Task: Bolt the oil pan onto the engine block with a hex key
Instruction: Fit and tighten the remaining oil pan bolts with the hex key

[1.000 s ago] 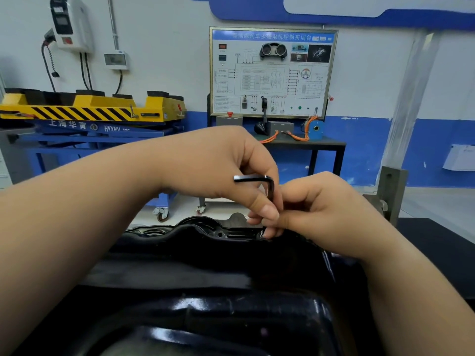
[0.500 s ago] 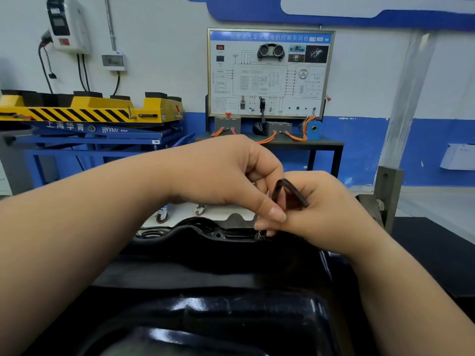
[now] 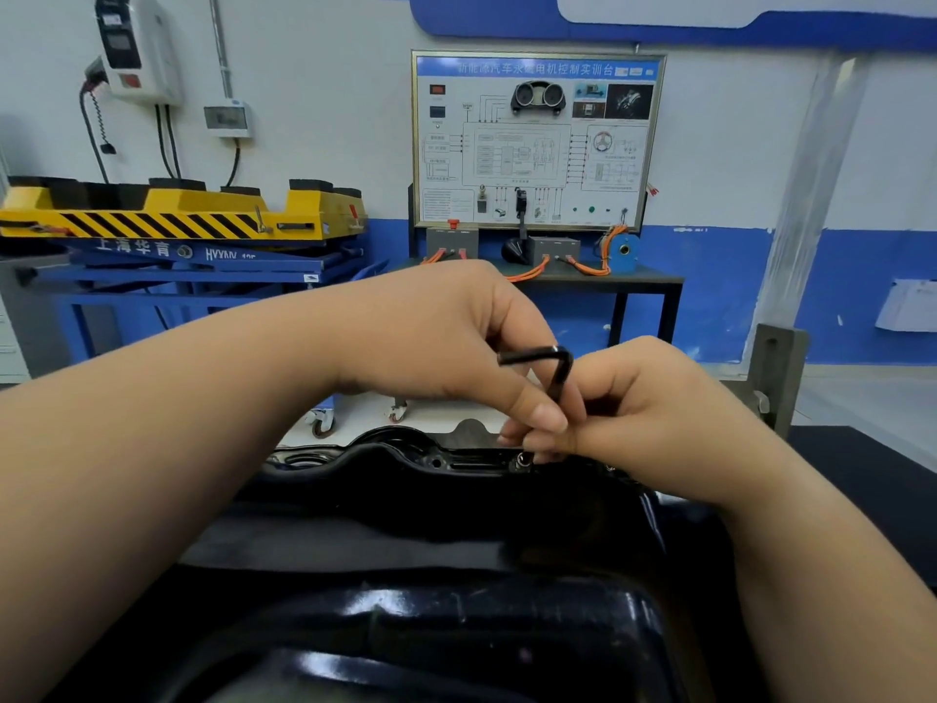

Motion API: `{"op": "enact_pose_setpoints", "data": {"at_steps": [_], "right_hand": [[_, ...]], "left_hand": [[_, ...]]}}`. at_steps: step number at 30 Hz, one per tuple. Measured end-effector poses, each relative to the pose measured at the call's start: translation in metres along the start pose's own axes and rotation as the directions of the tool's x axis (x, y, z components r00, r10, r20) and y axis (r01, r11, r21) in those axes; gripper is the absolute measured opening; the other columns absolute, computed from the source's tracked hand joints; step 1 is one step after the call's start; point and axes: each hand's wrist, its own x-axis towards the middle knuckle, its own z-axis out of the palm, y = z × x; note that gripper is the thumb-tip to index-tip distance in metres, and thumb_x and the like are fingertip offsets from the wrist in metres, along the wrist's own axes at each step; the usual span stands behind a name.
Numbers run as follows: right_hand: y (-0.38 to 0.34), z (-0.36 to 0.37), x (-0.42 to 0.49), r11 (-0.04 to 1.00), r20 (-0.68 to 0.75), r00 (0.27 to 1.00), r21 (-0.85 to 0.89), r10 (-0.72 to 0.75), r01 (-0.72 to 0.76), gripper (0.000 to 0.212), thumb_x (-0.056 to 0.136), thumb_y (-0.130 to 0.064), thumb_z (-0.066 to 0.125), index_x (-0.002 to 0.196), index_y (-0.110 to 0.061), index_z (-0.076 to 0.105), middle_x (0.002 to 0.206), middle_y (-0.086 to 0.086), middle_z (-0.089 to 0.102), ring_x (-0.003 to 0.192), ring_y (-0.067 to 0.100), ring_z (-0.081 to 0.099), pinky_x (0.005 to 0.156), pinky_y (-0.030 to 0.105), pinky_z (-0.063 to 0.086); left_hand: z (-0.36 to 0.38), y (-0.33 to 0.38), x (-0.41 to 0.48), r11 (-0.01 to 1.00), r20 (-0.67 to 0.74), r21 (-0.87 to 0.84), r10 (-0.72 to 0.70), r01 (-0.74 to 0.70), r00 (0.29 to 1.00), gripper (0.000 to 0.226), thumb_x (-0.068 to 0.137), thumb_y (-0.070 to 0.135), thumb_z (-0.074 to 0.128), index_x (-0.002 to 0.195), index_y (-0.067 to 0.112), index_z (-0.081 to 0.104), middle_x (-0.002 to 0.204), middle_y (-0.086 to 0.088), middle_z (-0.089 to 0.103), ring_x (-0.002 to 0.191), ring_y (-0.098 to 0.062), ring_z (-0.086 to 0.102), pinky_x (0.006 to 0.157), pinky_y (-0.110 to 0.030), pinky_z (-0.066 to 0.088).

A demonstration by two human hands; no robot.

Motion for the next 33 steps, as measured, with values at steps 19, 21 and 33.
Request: {"op": "enact_pose_setpoints", "data": {"at_steps": [19,21,33], "right_hand": [[-0.001,-0.005,-0.003,0.996,0.082,0.997,0.086,-0.001,-0.006,0.035,0.08,-0.007,0.072,0.073,-0.041,0.073,0.09,0.007,0.074,0.092,0.023,0.07,0.084,0.043,0.054],[0.0,-0.003,-0.001,0.995,0.051,0.999,0.095,-0.002,-0.003,0.037,0.078,-0.007,0.073,0.068,-0.042,0.072,0.086,0.006,0.075,0.089,0.022,0.071,0.083,0.042,0.055],[0.003,0.006,0.003,0.998,-0.069,0.997,0.046,-0.028,0.032,0.024,0.066,-0.004,0.082,0.066,-0.02,0.063,0.067,0.0,0.064,0.067,0.021,0.061,0.07,0.034,0.054]], "left_hand": [[0.002,-0.001,0.003,0.999,-0.062,0.034,0.024,-0.022,0.998,0.022,0.067,0.035,0.078,0.081,0.019,0.073,0.072,-0.011,0.07,0.073,-0.032,0.062,0.071,-0.038,0.05],[0.001,-0.002,0.003,0.998,-0.07,0.061,0.022,-0.018,0.997,0.022,0.067,0.036,0.074,0.081,0.018,0.074,0.073,-0.013,0.068,0.075,-0.034,0.061,0.074,-0.043,0.051],[0.005,-0.002,0.005,0.999,-0.081,-0.052,-0.002,-0.003,0.997,0.033,0.062,0.035,0.077,0.078,0.008,0.066,0.077,-0.028,0.064,0.067,-0.043,0.055,0.067,-0.049,0.047]]}}
